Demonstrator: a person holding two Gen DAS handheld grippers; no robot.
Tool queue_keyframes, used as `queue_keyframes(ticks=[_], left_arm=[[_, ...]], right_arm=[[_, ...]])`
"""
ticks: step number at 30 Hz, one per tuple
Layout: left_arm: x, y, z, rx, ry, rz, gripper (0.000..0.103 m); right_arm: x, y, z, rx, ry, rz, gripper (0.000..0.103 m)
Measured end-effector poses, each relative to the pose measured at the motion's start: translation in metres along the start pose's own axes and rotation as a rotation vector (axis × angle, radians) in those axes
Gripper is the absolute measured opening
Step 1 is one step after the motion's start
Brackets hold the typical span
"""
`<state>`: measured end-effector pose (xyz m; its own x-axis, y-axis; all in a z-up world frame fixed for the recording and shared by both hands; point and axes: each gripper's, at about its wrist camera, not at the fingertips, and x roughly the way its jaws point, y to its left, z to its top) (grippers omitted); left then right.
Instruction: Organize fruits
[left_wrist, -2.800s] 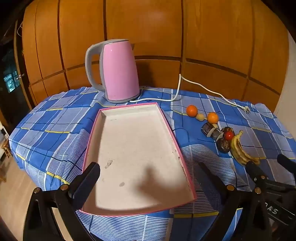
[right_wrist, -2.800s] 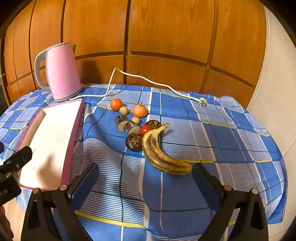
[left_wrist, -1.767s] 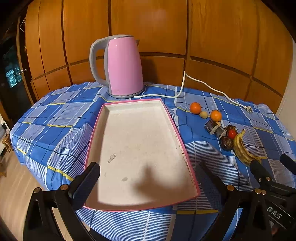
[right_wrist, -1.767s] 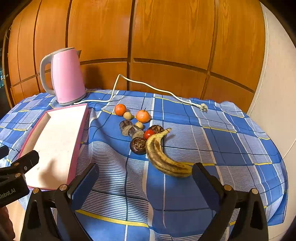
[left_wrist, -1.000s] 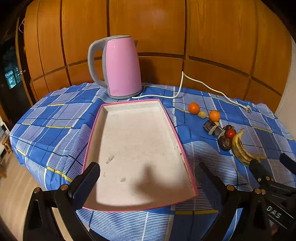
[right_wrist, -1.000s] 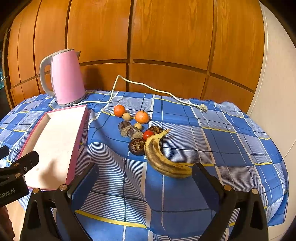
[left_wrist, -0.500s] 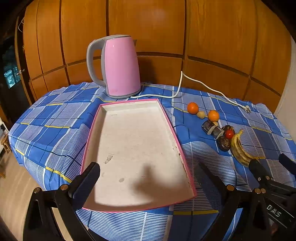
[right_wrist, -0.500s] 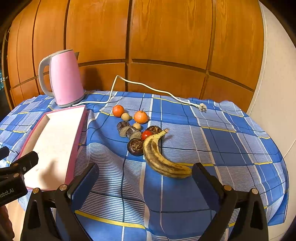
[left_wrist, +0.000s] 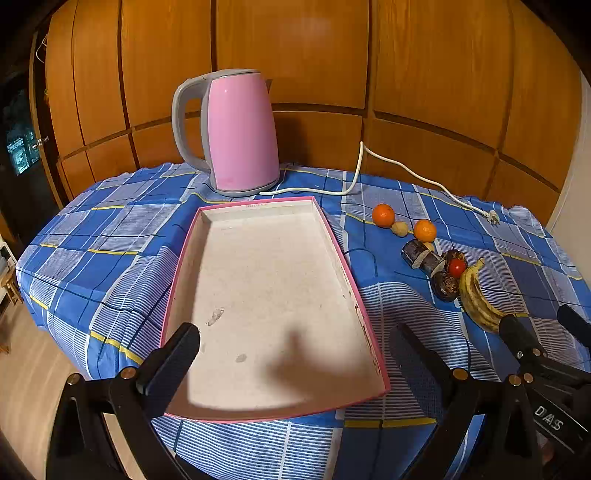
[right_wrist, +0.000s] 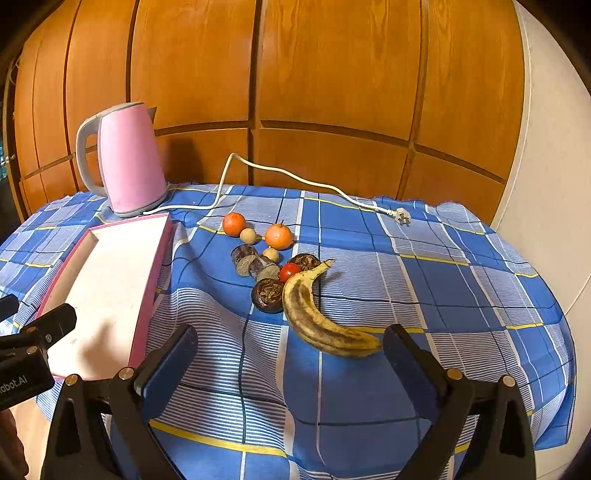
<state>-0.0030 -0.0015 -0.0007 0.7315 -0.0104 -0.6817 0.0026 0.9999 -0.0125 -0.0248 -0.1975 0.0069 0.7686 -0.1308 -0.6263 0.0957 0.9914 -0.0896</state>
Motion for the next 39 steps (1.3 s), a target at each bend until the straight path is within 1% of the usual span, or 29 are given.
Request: queue_keyframes(ticks=[15,18,21,25,27,31,34,37,39], left_arm=[[0.002,-0.001,-0.002,0.003,0.008,-0.006,0.103],[0.004,0.0,-0.002,-0.004,0.014,-0.042,0.103],[0.009,0.0,0.0,-0.007,0.03,-0.102,0.103],[0.012,-0.005,0.006,0.003,0.042,-0.171,0.103],[0.017,-0.009,0.01,0.02,0.063,-0.205,0.103],[0.019,-0.016,0.019,0.06,0.053,-0.224,0.103],[0.025,-0.018,0.028,0.064,0.052,-0.234,0.103],[0.033,-0.024,0.037,0.084,0.091,-0.282,0.103],[0.039,-0.031,0.043,0.105,0.106,-0.267,0.103]], right_arm=[[0.001,-0.006,0.0,0.017,-0.001,-0.012,0.102],[0.003,-0.013,0.0,0.035,0.007,-0.019,0.102],[0.005,-0.022,0.0,0.05,0.008,-0.033,0.102],[0.009,-0.038,-0.002,0.081,0.023,-0.051,0.102],[0.01,-0.045,-0.004,0.088,0.029,-0.056,0.102],[0.014,-0.057,-0.007,0.103,0.04,-0.064,0.102],[0.018,-0.065,-0.008,0.114,0.046,-0.068,0.102],[0.02,-0.073,-0.009,0.129,0.048,-0.076,0.102],[0.021,-0.078,-0.01,0.139,0.05,-0.08,0.102]])
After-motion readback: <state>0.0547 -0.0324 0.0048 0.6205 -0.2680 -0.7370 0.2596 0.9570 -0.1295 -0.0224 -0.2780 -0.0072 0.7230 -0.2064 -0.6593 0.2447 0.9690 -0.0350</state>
